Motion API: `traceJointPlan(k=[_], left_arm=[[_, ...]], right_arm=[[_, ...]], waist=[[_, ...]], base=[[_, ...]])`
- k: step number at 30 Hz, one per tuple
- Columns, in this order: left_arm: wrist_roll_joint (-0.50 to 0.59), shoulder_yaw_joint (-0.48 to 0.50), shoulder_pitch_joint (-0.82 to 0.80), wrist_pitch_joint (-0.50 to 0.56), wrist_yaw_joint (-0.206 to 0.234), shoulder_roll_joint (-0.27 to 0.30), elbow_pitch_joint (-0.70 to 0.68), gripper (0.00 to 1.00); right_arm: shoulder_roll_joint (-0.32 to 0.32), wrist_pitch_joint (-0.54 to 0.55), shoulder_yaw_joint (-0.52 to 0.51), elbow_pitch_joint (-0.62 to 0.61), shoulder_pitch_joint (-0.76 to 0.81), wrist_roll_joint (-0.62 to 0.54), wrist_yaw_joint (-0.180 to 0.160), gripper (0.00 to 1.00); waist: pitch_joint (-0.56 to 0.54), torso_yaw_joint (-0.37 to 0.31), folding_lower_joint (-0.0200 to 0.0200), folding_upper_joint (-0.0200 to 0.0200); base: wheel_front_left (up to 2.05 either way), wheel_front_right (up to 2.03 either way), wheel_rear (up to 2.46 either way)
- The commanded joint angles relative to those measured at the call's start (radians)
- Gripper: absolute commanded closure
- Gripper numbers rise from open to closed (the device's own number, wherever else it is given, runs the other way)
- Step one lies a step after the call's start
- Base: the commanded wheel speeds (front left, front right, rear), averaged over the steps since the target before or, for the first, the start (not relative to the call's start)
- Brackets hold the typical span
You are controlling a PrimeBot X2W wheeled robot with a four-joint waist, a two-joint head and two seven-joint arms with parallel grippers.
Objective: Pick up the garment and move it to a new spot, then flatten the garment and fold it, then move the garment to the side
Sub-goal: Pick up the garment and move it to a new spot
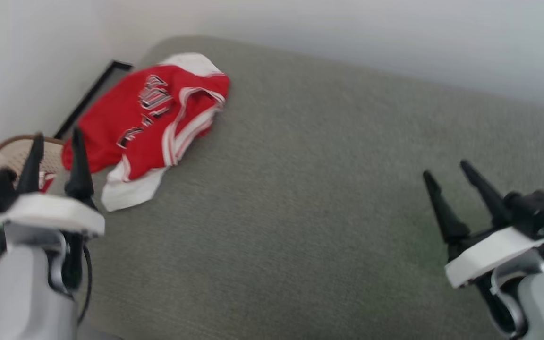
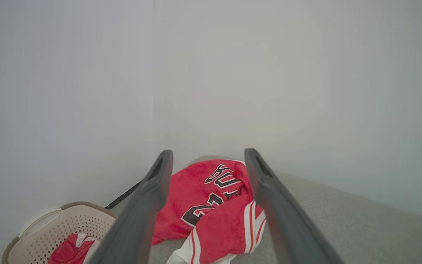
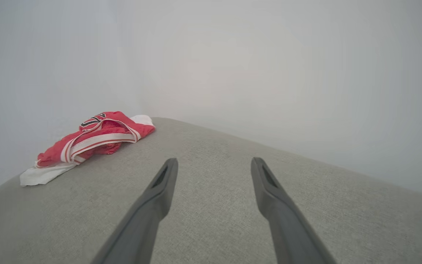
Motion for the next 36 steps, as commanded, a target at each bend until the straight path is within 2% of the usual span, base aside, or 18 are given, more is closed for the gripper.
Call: traceJointPlan(k=[1,10,16,22,26,30,34,35,36], left_arm=[[-0.015,-0.005,-0.065,-0.002,-0.009,0.012,0.044,0.0],[-0.063,-0.021,-0.342,0.012,-0.03,0.059,0.322,0.0],[-0.079,-0.022,-0.484,0.072,-0.019,0.085,0.509,0.0],[-0.106,-0.006,-0.615,0.203,0.028,0.101,0.716,0.0],[-0.111,-0.015,-0.661,0.33,0.063,0.096,0.841,0.0],[-0.112,-0.032,-0.673,0.445,0.079,0.072,0.909,0.0],[-0.12,-0.04,-0.678,0.512,0.088,0.053,0.937,0.0],[-0.126,-0.038,-0.678,0.524,0.084,0.049,0.939,0.2],[-0.125,-0.043,-0.679,0.535,0.075,0.047,0.943,1.0]], right_arm=[[-0.018,0.009,-0.007,-0.022,-0.022,0.003,0.0,0.0],[-0.094,0.041,-0.024,-0.111,-0.085,0.019,0.0,0.0],[-0.125,0.057,-0.031,-0.157,-0.12,0.024,0.0,0.0],[-0.158,0.079,-0.04,-0.217,-0.146,0.029,0.0,0.0],[-0.171,0.096,-0.05,-0.255,-0.15,0.03,0.0,0.0],[-0.18,0.112,-0.062,-0.283,-0.142,0.029,0.0,0.0],[-0.185,0.124,-0.072,-0.305,-0.145,0.026,0.0,0.0],[-0.184,0.126,-0.075,-0.307,-0.147,0.025,0.0,0.0],[-0.184,0.129,-0.076,-0.308,-0.15,0.024,0.0,0.0]], waist=[[0.086,-0.055,-0.0001,0.0],[0.259,-0.128,-0.0001,0.0],[0.34,-0.166,-0.0001,0.0],[0.415,-0.204,-0.0001,0.0],[0.448,-0.218,-0.0001,0.0],[0.467,-0.221,-0.0001,0.0],[0.485,-0.22,-0.0001,0.0],[0.487,-0.22,-0.0001,0.0],[0.489,-0.22,-0.0001,0.0]], base=[[0.0,0.0,0.0],[0.0,0.0,0.0],[0.0,0.0,0.0],[0.0,0.0,0.0],[0.0,0.0,0.0],[0.0,0.0,0.0],[0.0,0.0,0.0],[0.0,0.0,0.0],[0.0,0.0,0.0]])
